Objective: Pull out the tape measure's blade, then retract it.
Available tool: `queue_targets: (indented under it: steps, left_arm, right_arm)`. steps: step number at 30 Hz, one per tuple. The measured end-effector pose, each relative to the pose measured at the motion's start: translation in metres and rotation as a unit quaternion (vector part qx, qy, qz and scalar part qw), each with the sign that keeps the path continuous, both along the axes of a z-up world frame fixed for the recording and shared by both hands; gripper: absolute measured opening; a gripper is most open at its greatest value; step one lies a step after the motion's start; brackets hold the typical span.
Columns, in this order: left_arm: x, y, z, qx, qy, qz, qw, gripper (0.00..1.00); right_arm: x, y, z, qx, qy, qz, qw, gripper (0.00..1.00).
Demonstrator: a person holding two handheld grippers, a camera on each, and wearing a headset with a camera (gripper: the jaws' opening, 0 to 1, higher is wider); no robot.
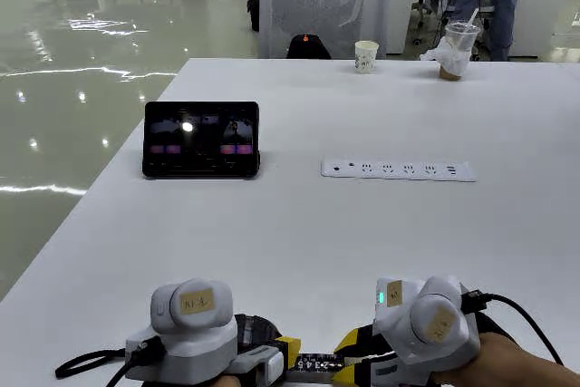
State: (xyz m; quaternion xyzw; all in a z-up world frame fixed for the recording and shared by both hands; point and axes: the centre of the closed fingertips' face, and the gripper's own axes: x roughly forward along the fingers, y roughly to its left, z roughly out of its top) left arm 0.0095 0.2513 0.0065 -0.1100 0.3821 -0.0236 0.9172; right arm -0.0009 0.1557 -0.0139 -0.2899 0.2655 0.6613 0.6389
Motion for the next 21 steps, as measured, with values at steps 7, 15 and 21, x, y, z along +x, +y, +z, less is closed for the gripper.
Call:
queue_targets:
  steps: [7,15,21]
  left_arm:
    - [0.000,0.000,-0.001,-0.003,0.001,0.001,1.0000,0.63]
    - [0.001,0.000,-0.001,-0.007,0.001,0.002,1.0000,0.63]
    - [0.001,0.000,-0.002,-0.009,0.002,0.002,1.0000,0.63]
  right_arm:
    - [-0.001,0.012,0.001,0.004,-0.001,0.004,1.0000,0.11]
    - [-0.003,0.024,0.001,0.008,-0.001,0.007,0.9999,0.11]
    - [-0.004,0.033,0.001,0.014,0.001,0.007,0.9999,0.11]
